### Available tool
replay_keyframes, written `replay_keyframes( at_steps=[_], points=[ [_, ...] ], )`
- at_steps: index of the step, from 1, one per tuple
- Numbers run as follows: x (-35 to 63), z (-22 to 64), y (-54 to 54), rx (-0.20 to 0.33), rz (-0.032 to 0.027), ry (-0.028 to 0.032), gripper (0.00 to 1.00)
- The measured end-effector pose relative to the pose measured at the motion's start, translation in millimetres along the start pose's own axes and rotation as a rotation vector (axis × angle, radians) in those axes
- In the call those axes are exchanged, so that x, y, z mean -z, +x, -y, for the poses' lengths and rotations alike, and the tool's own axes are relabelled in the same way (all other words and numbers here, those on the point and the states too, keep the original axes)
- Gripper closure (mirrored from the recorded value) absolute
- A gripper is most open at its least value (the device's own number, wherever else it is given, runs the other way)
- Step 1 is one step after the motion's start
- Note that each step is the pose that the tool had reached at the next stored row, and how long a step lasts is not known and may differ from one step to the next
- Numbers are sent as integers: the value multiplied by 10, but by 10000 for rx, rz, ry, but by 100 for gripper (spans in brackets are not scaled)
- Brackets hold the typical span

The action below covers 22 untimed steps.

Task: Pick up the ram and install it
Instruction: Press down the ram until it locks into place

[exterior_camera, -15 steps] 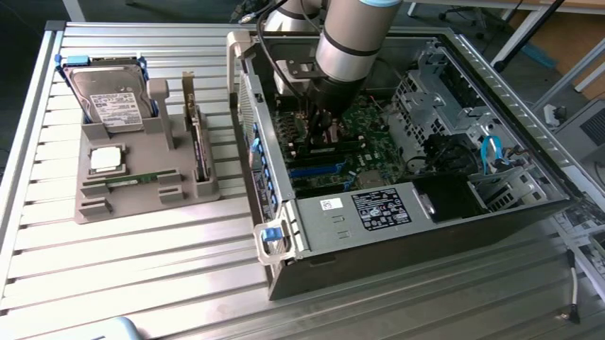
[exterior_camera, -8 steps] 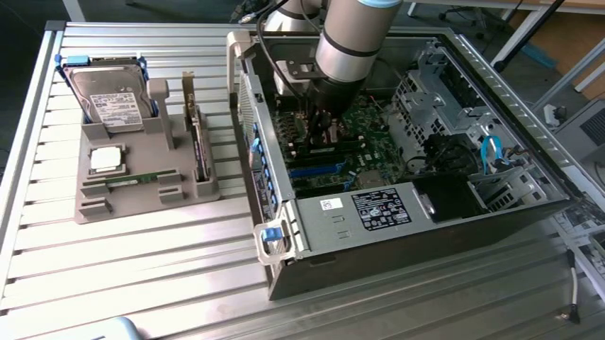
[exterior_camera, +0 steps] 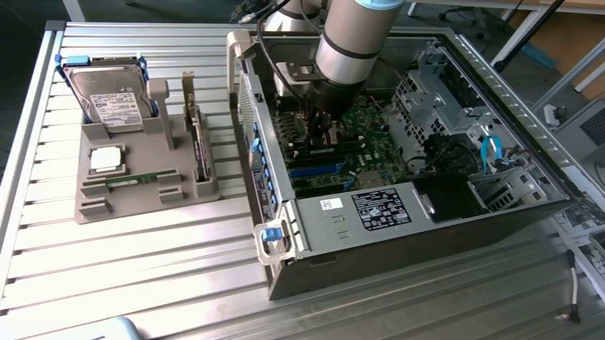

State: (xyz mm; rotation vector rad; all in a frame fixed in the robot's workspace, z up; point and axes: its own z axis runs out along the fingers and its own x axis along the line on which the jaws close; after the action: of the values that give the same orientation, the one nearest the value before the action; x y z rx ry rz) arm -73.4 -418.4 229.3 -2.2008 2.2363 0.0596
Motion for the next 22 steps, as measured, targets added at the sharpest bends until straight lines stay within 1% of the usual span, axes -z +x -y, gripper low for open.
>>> replay_keyframes(
  at_steps=[5, 6, 8, 10, 11, 12, 22],
  points=[
    [9, -1, 1, -1, 1, 1, 89],
    [20, 1, -1, 0, 13, 9, 89],
    [63, -1, -1, 0, 0, 1, 89],
    [98, -1, -2, -1, 1, 1, 89],
    [119, -2, -3, 0, -1, 0, 89],
    [167, -2, -4, -1, 1, 1, 89],
    [447, -1, -12, 0, -2, 0, 89]
  ],
)
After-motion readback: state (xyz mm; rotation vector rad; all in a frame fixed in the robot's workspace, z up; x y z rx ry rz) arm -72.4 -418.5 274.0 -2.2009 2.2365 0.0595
